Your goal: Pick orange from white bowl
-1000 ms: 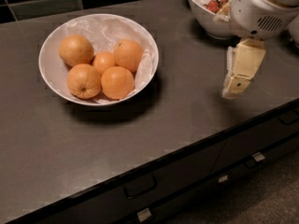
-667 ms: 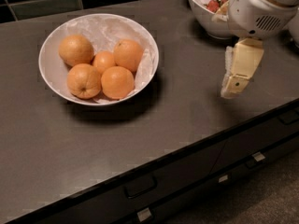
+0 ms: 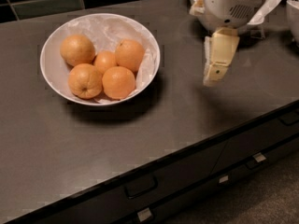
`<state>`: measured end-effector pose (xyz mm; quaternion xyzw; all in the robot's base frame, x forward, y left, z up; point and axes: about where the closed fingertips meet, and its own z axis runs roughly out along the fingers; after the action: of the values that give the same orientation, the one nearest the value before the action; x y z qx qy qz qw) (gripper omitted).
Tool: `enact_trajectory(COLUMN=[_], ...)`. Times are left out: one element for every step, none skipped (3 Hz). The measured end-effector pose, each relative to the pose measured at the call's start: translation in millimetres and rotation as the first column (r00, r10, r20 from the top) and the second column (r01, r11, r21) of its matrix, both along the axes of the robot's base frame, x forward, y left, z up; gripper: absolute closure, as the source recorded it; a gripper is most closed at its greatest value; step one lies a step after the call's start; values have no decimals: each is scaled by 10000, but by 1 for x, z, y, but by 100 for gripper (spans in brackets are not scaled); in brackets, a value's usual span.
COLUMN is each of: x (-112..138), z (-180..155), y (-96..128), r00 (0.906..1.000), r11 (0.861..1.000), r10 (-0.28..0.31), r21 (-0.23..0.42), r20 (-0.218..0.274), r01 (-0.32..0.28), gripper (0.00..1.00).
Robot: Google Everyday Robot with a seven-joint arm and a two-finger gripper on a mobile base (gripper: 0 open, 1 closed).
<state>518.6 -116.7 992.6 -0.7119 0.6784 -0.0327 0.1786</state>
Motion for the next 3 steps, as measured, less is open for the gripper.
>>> enact_trajectory(x=[28,50,50], z=[0,-7,-7], y=[39,81,81], r00=[9947,9806,9805], r11=[9946,9806,9805], r10=[1023,1961,1965], r21=[-150,50,49], r20=[-48,-31,-30], r01=[-1023,-1961,-1964], gripper=[0,0,0])
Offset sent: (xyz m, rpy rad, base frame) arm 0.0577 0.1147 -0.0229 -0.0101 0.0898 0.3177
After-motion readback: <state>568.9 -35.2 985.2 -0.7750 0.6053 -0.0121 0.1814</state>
